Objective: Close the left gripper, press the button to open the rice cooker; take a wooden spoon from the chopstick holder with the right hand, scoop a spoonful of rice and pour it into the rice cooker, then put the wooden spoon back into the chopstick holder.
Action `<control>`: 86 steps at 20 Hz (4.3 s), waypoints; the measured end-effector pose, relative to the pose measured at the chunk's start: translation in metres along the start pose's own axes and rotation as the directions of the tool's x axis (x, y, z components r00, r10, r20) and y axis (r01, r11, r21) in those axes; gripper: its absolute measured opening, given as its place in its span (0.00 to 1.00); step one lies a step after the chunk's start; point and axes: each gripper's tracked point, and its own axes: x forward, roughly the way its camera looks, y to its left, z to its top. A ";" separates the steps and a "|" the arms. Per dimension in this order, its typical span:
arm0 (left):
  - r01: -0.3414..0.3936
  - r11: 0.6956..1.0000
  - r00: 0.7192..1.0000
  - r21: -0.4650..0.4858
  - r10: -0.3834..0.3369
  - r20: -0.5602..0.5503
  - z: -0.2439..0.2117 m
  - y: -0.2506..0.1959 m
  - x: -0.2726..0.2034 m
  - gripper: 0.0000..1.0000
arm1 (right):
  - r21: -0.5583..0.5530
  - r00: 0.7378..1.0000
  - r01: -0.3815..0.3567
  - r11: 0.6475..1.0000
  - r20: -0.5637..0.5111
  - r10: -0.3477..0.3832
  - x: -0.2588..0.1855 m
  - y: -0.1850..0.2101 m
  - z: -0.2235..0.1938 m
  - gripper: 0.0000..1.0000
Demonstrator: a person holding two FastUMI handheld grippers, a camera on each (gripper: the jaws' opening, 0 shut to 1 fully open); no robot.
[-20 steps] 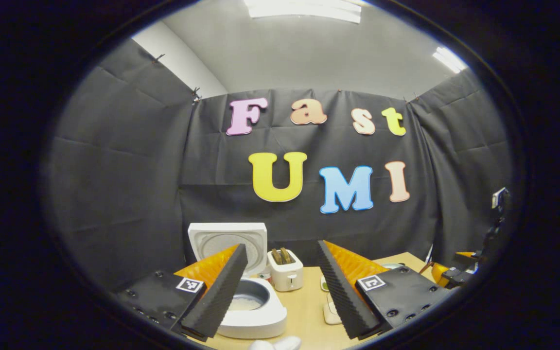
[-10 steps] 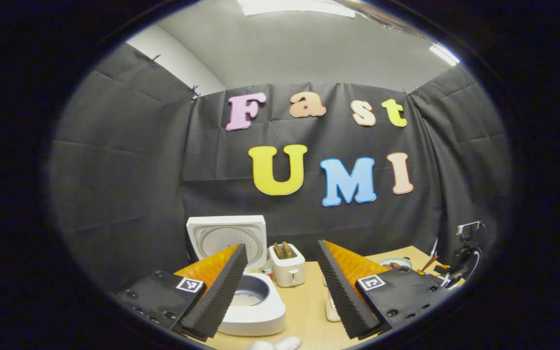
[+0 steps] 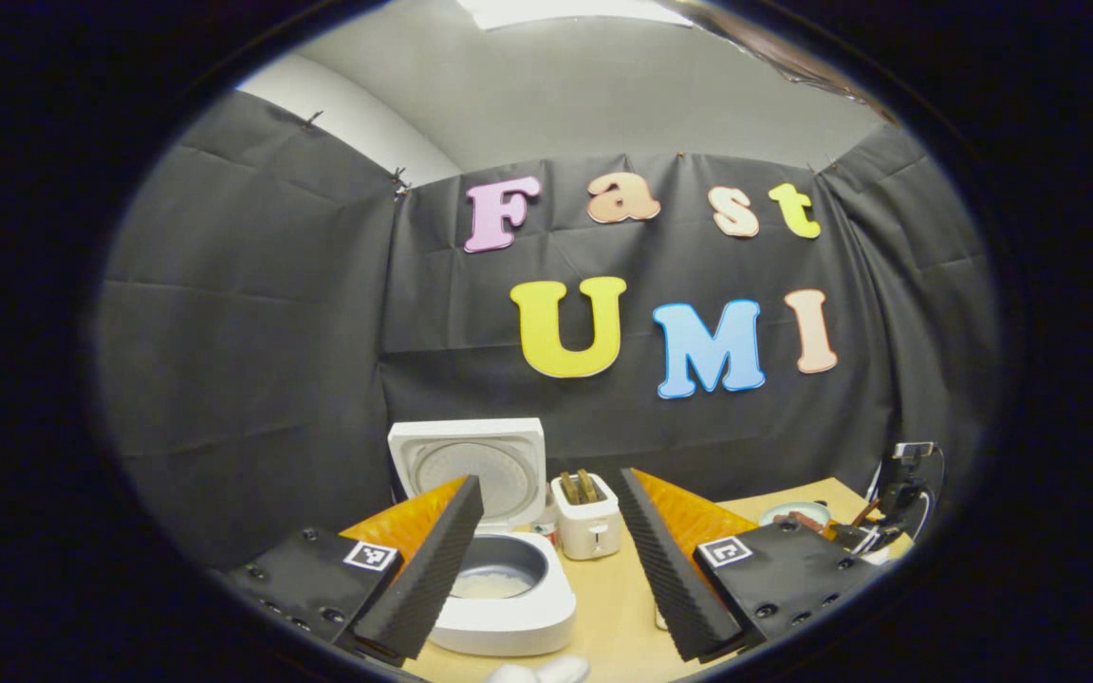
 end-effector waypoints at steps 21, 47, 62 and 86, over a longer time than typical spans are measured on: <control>-0.024 1.000 0.999 -0.007 0.023 -0.041 -0.022 0.030 0.007 0.99 | -0.185 0.988 -0.094 0.978 0.107 0.115 -0.043 0.066 0.092 0.15; -0.038 0.999 0.996 0.007 0.039 -0.074 -0.051 0.095 0.015 0.99 | -0.492 0.977 -0.177 0.853 0.016 0.212 -0.071 0.211 -0.026 0.15; -0.071 0.997 0.993 0.009 0.072 -0.097 -0.060 0.115 0.014 0.99 | -0.611 0.969 -0.246 0.753 -0.129 0.212 -0.070 0.239 -0.089 0.15; -0.061 0.998 0.995 0.021 0.062 -0.080 -0.041 0.120 0.017 0.99 | 0.593 0.885 -0.285 0.753 -0.139 0.445 -0.069 0.227 -0.069 0.15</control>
